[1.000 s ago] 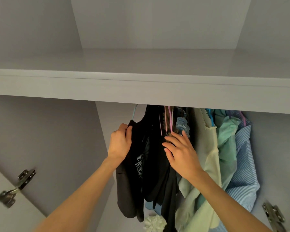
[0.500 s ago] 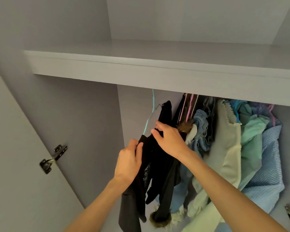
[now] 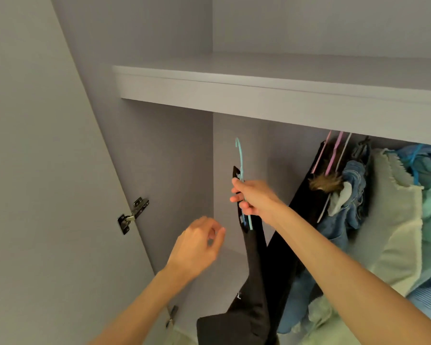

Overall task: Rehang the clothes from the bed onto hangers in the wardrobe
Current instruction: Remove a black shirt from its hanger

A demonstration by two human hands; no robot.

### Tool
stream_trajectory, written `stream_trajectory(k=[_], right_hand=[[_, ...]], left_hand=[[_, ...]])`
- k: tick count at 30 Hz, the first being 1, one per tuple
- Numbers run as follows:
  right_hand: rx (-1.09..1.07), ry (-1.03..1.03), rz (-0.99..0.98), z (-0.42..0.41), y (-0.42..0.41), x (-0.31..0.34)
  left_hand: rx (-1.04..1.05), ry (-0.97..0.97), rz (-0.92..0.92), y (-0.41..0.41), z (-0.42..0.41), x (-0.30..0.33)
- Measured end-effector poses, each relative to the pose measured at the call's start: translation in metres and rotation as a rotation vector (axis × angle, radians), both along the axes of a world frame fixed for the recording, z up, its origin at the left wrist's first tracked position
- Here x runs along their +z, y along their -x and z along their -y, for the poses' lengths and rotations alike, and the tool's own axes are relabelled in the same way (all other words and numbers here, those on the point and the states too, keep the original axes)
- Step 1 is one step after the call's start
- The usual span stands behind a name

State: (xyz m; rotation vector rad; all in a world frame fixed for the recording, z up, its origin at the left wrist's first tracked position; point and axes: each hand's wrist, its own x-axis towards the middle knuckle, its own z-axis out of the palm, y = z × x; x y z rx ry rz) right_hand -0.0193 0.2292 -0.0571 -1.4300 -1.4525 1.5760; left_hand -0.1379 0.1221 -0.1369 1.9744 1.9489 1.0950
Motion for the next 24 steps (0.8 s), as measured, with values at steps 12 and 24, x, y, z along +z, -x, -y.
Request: stream_trajectory(k=[12,24], right_hand=[[0.03,-0.455,0.564,0.026,-0.021,-0.029],[0.313,-0.486,0.278,0.052,0.014,-0.078]], left_hand=[[0.114,0.038,-0.27,0.084,-0.015,-0.02],[0.284,0.051,-0.165,0.083,0.08,-0.078]])
